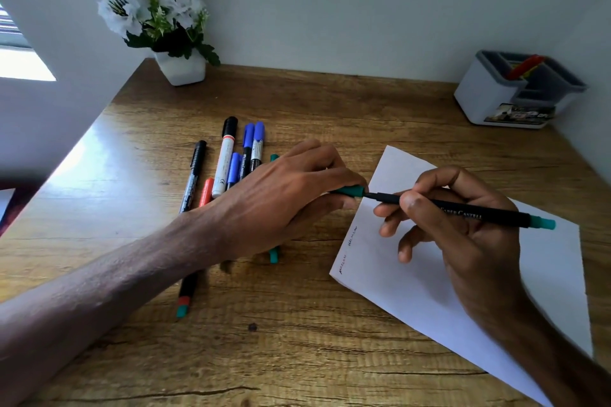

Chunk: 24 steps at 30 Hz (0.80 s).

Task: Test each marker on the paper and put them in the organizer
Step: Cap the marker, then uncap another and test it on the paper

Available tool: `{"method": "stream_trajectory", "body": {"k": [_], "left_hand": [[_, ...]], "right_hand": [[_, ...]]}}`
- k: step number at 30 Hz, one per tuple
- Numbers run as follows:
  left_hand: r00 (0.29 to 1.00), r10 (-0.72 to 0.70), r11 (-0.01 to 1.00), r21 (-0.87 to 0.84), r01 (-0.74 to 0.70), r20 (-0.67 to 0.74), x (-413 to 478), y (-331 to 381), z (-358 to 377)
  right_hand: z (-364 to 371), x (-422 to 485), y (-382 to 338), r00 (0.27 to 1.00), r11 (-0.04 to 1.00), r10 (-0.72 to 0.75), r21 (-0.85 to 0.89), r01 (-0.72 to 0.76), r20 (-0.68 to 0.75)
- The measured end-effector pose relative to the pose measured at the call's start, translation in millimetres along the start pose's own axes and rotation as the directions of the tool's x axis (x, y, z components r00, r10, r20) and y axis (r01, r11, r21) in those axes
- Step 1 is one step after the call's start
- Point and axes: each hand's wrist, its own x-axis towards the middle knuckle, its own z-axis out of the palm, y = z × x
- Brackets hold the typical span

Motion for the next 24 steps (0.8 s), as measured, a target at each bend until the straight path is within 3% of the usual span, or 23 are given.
{"method": "stream_trajectory", "body": {"k": [12, 17, 24], "left_hand": [[0.996, 0.074, 0.995, -0.061, -0.077, -0.047, -0.9, 6.1, 3.6], [0.998, 0.012, 0.990, -0.141, -0.021, -0.062, -2.1, 6.3, 1.6], [0.999, 0.010, 0.973, -0.231, -0.017, -0.033, 0.0, 8.9, 0.8]], "right_hand": [[9.7, 3.4, 0.8, 1.000, 0.994, -0.026, -0.107, 0.026, 0.003], [2.3, 2.4, -0.9, 0.982, 0.972, 0.177, 0.147, -0.185, 0.062], [0.8, 8.8, -0.2, 0.983, 0.981, 0.185, 0.052, -0.185, 0.004]]}}
